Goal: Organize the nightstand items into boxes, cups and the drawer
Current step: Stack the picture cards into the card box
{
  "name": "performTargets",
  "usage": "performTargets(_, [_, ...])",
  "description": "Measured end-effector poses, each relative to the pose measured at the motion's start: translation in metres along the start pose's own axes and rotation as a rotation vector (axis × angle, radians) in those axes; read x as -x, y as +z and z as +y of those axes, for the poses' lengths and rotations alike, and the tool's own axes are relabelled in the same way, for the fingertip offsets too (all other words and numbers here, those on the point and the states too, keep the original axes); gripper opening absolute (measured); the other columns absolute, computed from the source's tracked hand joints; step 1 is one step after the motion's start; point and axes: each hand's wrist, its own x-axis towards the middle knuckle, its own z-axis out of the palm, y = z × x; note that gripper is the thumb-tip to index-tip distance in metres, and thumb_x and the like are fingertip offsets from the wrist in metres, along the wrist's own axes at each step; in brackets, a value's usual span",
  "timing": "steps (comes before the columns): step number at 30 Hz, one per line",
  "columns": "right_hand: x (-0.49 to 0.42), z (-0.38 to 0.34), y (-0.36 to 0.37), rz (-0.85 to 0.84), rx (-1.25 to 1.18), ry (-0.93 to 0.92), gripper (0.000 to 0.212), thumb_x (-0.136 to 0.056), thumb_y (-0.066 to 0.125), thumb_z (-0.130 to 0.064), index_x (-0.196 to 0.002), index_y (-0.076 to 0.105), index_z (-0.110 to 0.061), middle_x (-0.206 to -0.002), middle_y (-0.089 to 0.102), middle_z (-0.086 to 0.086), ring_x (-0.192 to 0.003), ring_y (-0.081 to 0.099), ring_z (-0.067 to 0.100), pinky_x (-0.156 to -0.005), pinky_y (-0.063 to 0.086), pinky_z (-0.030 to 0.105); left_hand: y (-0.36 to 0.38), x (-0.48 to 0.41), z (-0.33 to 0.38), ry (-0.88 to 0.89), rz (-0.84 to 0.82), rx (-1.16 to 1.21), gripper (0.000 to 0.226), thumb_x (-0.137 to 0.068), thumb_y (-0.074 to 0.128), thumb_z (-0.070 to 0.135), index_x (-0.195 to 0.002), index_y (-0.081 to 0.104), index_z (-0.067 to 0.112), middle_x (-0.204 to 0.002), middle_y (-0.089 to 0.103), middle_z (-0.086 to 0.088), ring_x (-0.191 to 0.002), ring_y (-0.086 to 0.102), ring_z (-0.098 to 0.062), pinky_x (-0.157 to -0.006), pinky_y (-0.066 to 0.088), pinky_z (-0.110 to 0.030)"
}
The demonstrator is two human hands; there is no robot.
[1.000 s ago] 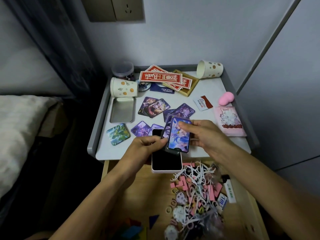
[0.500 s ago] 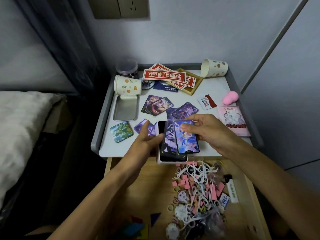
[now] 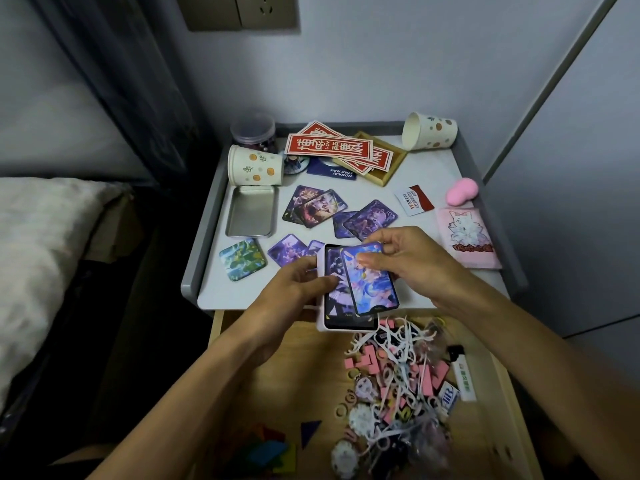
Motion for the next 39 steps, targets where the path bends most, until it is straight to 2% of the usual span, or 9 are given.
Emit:
performTargets(3, [0.0, 0.003, 0.004, 0.045, 0.058, -0.032, 0.018, -0.086, 0.073, -0.018, -0.102, 0.067, -0.013, -0.089, 0.076, 0.002, -0.081, 0.074, 0.012, -0.068, 0.054, 0.027, 0.0, -0.001, -0.001, 0.003, 0.023, 0.002, 0.024, -0.098, 0.058, 0.011, -0.121, 0.06, 0.01, -0.104, 0.076, -0.005, -0.091, 0.074, -0.023, -0.069, 0.056, -0.029])
performTargets(8, [0.004, 0.002, 0.01, 0.314, 0.478, -0.277, 0.021, -0.079, 0.081, -0.028, -0.097, 0.07, -0.023, -0.087, 0.062, -0.008, -0.069, 0.055, -0.002, -0.057, 0.039, 0.01, 0.002, -0.003, -0.003, 0.018, 0.081, 0.039, 0.027, -0.095, 0.059, 0.006, -0.122, 0.06, 0.006, -0.104, 0.075, -0.01, -0.088, 0.074, -0.027, -0.073, 0.059, -0.036])
performTargets(16, [0.005, -0.001, 0.003, 0.16, 0.305, -0.208, 0.013, -0.088, 0.072, -0.019, -0.101, 0.069, -0.016, -0.059, 0.062, -0.009, -0.041, 0.052, 0.002, -0.042, 0.038, 0.012, 0.002, -0.003, -0.002, -0.019, 0.041, 0.116, 0.027, -0.094, 0.062, 0.01, -0.12, 0.06, 0.005, -0.108, 0.074, -0.015, -0.098, 0.071, -0.035, -0.084, 0.056, -0.047])
performTargets(22, [0.005, 0.003, 0.024, 0.213, 0.351, -0.234, 0.013, -0.086, 0.075, -0.027, -0.091, 0.065, -0.02, -0.062, 0.061, -0.008, -0.042, 0.053, -0.001, -0.045, 0.038, 0.01, 0.005, -0.002, -0.006, -0.038, 0.047, 0.095, 0.03, -0.091, 0.067, 0.01, -0.121, 0.06, 0.008, -0.104, 0.075, -0.012, -0.088, 0.073, -0.026, -0.068, 0.058, -0.032])
performTargets(25, [0.006, 0.001, 0.031, 0.276, 0.373, -0.27, 0.015, -0.087, 0.074, -0.026, -0.095, 0.063, -0.019, -0.078, 0.06, -0.009, -0.057, 0.057, -0.01, -0.047, 0.04, 0.008, 0.005, -0.001, -0.005, -0.022, 0.087, 0.109, 0.029, -0.092, 0.066, 0.009, -0.12, 0.059, 0.007, -0.102, 0.076, -0.012, -0.084, 0.074, -0.024, -0.066, 0.058, -0.031])
performTargets(27, [0.003, 0.0, 0.03, 0.339, 0.367, -0.33, 0.015, -0.09, 0.07, -0.026, -0.099, 0.061, -0.019, -0.089, 0.059, -0.008, -0.072, 0.06, -0.003, -0.052, 0.044, 0.008, 0.005, -0.002, -0.004, -0.008, 0.137, 0.13, 0.028, -0.091, 0.065, 0.006, -0.119, 0.059, 0.005, -0.1, 0.076, -0.012, -0.082, 0.074, -0.024, -0.068, 0.06, -0.035])
performTargets(31, [-0.007, 0.011, 0.022, 0.35, 0.576, -0.465, 0.02, -0.099, 0.055, -0.023, -0.117, 0.061, -0.018, -0.119, 0.059, -0.003, -0.1, 0.056, 0.004, -0.08, 0.047, 0.011, -0.01, -0.005, 0.003, 0.027, 0.297, 0.189, 0.024, -0.089, 0.066, 0.006, -0.112, 0.063, 0.003, -0.097, 0.076, -0.014, -0.078, 0.072, -0.025, -0.074, 0.058, -0.038])
performTargets(34, [-0.01, 0.033, 0.026, 0.156, 0.938, -0.534, 0.045, -0.1, 0.052, -0.029, -0.143, 0.048, -0.018, -0.147, 0.046, -0.002, -0.134, 0.04, 0.015, -0.111, 0.03, 0.028, -0.029, -0.005, 0.014, 0.082, 0.412, 0.234, 0.021, -0.089, 0.064, 0.006, -0.109, 0.063, 0.007, -0.096, 0.075, -0.014, -0.08, 0.07, -0.026, -0.069, 0.056, -0.032])
performTargets(39, [-0.009, 0.06, 0.025, -0.018, 1.183, -0.573, 0.063, -0.101, 0.03, -0.051, -0.156, 0.026, -0.02, -0.163, 0.019, -0.003, -0.15, 0.015, 0.012, -0.121, 0.005, 0.027, -0.053, 0.0, 0.021, 0.131, 0.501, 0.326, 0.031, -0.091, 0.064, 0.01, -0.121, 0.061, 0.003, -0.1, 0.073, -0.011, -0.079, 0.069, -0.022, -0.071, 0.053, -0.031])
